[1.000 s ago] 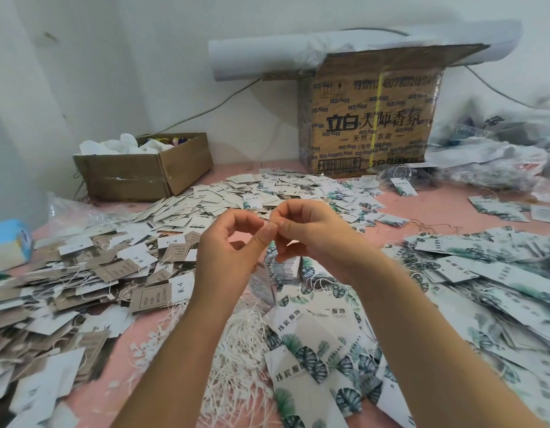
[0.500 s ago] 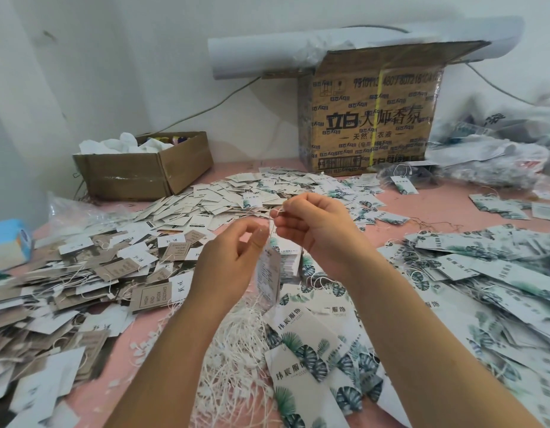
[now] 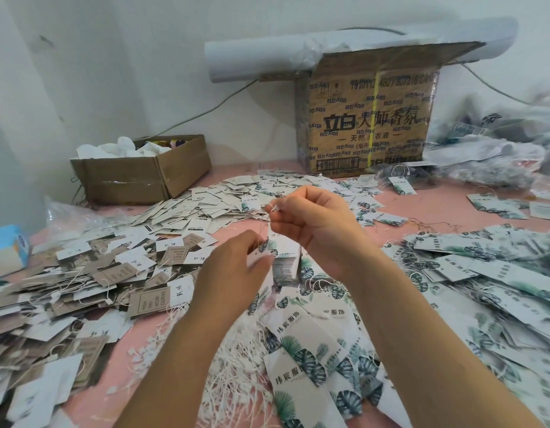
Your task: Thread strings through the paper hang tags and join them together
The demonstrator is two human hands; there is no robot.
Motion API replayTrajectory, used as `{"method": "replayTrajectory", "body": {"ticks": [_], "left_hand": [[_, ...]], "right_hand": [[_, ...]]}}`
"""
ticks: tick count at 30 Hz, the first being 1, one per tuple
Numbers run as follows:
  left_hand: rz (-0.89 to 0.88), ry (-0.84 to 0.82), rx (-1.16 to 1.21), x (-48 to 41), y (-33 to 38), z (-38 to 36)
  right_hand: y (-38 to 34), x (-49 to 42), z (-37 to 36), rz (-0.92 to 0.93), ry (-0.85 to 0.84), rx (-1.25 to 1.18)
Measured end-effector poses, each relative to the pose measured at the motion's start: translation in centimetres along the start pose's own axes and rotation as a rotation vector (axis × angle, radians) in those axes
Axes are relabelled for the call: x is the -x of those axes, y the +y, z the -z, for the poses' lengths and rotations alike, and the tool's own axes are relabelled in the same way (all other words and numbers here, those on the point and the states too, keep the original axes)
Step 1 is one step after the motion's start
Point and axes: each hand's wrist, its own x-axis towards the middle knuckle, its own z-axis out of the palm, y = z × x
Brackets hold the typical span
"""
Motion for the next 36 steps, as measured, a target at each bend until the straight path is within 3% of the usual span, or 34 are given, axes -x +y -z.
{"method": "replayTrajectory", "body": {"ticks": [4,7,9,15,19,21,26,31,36], "left_hand": [[0.019,-0.031,0.220,-0.2,0.0,0.7],[0.019,-0.034,0.377,-0.2,0.3,1.0],[0.028,0.009,0.440,-0.2,0.3,1.1],[0.138,0.081,0.406,-0.3,-0.2,1.0],[0.167,0.091,0.377,-0.4,-0.3,0.9],[0.181,0.056,0.350,-0.5,-0.5,0.8],[0.214,-0.119,0.211,-0.5,-1.3,0.8],[0.187,-0.309,0.171,-0.2,-1.4,0.7],[0.176,-0.371,0.157,-0.1,-1.2,0.6]], "right_hand": [[0.6,-0.3,1.4,0.103,0.140,0.364],[1.3,-0.2,2.2,0.031,0.133,0.679],[1.6,-0.2,2.2,-0.075,0.060,0.718],[0.9,-0.1,2.2,-0.262,-0.215,0.472],[1.4,0.0,2.1,-0.214,-0.226,0.794],[1.3,0.0,1.9,-0.258,-0.239,0.908],[1.1,0.3,2.3,-0.508,-0.439,1.482],[2.0,0.3,2.1,-0.552,-0.401,1.612],[2.3,0.4,1.9,-0.540,-0.382,1.732]]}}
